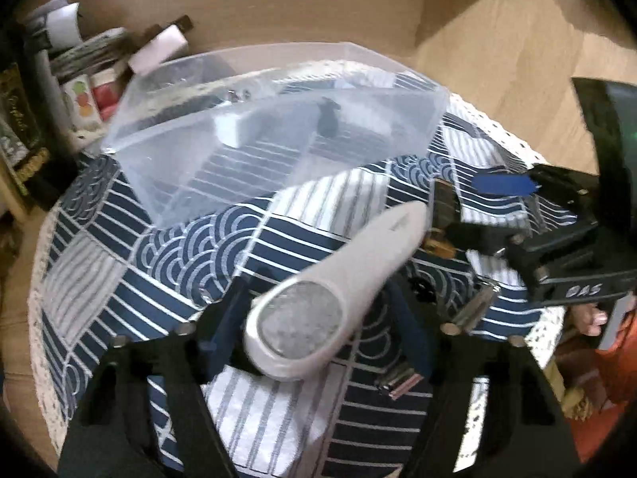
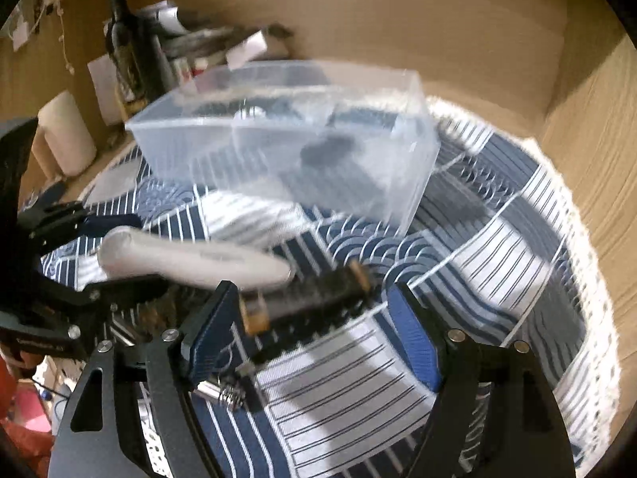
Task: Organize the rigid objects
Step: 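Grasp the white handheld device with the left gripper while the right gripper grasps the black-and-gold battery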
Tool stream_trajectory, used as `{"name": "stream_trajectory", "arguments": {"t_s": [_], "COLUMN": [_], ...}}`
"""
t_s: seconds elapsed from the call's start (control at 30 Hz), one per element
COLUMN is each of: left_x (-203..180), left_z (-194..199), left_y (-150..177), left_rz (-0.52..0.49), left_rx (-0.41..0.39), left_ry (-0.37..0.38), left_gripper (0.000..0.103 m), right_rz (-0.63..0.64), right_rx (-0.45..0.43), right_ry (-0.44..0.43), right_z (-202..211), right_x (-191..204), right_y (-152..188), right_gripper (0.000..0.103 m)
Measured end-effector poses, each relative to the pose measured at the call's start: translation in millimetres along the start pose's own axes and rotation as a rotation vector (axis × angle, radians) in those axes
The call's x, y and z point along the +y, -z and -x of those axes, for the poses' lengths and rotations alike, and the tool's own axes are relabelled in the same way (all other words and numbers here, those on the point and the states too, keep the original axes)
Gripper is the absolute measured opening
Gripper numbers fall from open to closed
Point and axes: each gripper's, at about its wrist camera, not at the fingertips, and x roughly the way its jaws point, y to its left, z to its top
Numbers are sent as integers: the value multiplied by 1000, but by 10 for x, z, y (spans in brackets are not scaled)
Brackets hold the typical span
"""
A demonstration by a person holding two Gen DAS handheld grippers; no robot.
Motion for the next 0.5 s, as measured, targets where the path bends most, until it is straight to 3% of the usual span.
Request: {"name": "stream_trajectory", "arguments": {"t_s": [0.07, 0.23, 0.43, 0.5], "left_x": [-34, -127, -69, -51], "left_z": [-6, -15, 30, 100], "left_y": [20, 57, 47, 56], "left_rz": [-18, -56, -26, -20], "left_rx": [2, 2, -23, -40], "left_ry": [0, -2, 10, 15], "left_gripper": [62, 42, 41, 41], "right_rz": [11, 59, 43, 50], "right_rx": [20, 59, 63, 62], "right_ry": [-2, 20, -7, -9], "right_z": [-55, -183, -225, -208], "right_x": [30, 98, 3, -4], "right_y": [13, -29, -104, -103], "right_gripper": [75, 80, 79, 74]}}
